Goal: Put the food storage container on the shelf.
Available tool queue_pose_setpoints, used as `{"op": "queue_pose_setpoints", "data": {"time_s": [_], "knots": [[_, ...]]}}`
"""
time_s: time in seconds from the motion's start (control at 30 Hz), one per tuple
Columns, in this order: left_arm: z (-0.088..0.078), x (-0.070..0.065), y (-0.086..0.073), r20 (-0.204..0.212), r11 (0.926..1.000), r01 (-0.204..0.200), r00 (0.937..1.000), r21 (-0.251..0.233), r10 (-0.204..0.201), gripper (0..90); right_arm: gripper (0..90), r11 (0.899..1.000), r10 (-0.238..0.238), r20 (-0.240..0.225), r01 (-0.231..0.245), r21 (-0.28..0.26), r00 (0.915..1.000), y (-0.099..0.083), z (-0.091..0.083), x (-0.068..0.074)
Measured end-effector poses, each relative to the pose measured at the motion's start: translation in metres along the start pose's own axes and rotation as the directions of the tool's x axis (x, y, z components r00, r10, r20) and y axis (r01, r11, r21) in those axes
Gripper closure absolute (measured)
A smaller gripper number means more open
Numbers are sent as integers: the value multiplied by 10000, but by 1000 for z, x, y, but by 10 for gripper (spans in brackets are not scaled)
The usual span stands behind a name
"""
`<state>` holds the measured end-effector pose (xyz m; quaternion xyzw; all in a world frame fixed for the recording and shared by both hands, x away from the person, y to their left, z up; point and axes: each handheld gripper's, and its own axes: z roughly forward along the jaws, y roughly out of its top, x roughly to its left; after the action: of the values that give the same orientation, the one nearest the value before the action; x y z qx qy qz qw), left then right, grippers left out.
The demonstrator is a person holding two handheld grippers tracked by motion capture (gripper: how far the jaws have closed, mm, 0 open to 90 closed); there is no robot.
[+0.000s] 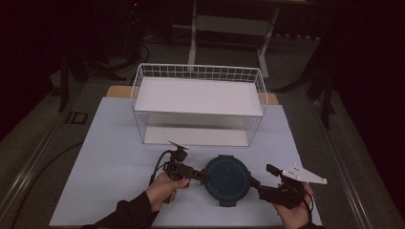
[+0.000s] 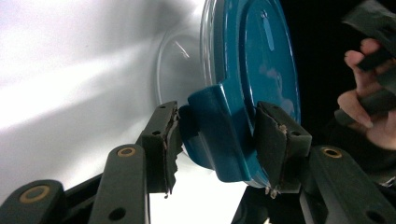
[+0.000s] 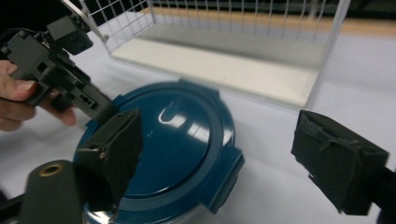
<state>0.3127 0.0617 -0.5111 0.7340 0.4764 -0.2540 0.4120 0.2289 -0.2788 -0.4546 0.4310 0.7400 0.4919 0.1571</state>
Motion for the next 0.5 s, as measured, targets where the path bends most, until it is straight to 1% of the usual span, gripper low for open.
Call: {"op": "queue_pose_setpoints", "data": {"time_s": [0.03,0.1,0.13,0.17,0.2,0.23,0.27,0.33,0.37,0.4,0.43,0.47,0.5], "knots": [[0,-2,-1,-4,9999,-128,9999,-55,128,531,196,9994,322,-215,-319,144,9993,-1,1,-3],[-1,-5,-3,-80,9995,-314,9995,-94,313,537,225,9948,916,-641,-884,507,9937,-2,5,-10],[-2,-7,-4,-122,9991,-409,9991,-96,407,539,260,9908,1225,-887,-1167,687,9885,-4,7,-14],[-2,-8,-6,-150,9987,-495,9987,-146,493,541,267,9843,1596,-1264,-1480,958,9791,-5,9,-17],[-3,-9,-7,-176,9983,-570,9982,-133,568,541,299,9772,1937,-1368,-1788,1143,9715,-6,11,-21],[-3,-9,-8,-176,9980,-623,9979,-138,620,544,335,9719,2131,-1525,-1933,1347,9650,-8,13,-24],[-4,-10,-9,-178,9969,-770,9969,-139,767,545,342,9664,2300,-1631,-2054,1544,9594,-10,15,-26],[-5,-11,-10,-210,9954,-951,9953,-94,949,549,396,9549,2683,-1810,-2364,1797,9462,-13,18,-31],[-5,-12,-11,-219,9947,-1025,9945,-119,1023,550,421,9500,2791,-1798,-2439,1950,9433,-14,19,-32],[-5,-13,-12,-248,9937,-1117,9935,-105,1114,551,425,9450,2899,-1872,-2497,2112,9386,-15,20,-34],[-6,-14,-12,-265,9924,-1226,9921,-87,1223,552,428,9371,3118,-1982,-2662,2258,9292,-16,22,-35],[-6,-14,-13,-241,9922,-1244,9920,-116,1241,555,458,9307,3266,-2013,-2770,2390,9235,-18,22,-37],[-6,-15,-13,-226,9919,-1265,9917,-108,1263,558,467,9264,3336,-2066,-2793,2525,9198,-19,24,-38]]}}
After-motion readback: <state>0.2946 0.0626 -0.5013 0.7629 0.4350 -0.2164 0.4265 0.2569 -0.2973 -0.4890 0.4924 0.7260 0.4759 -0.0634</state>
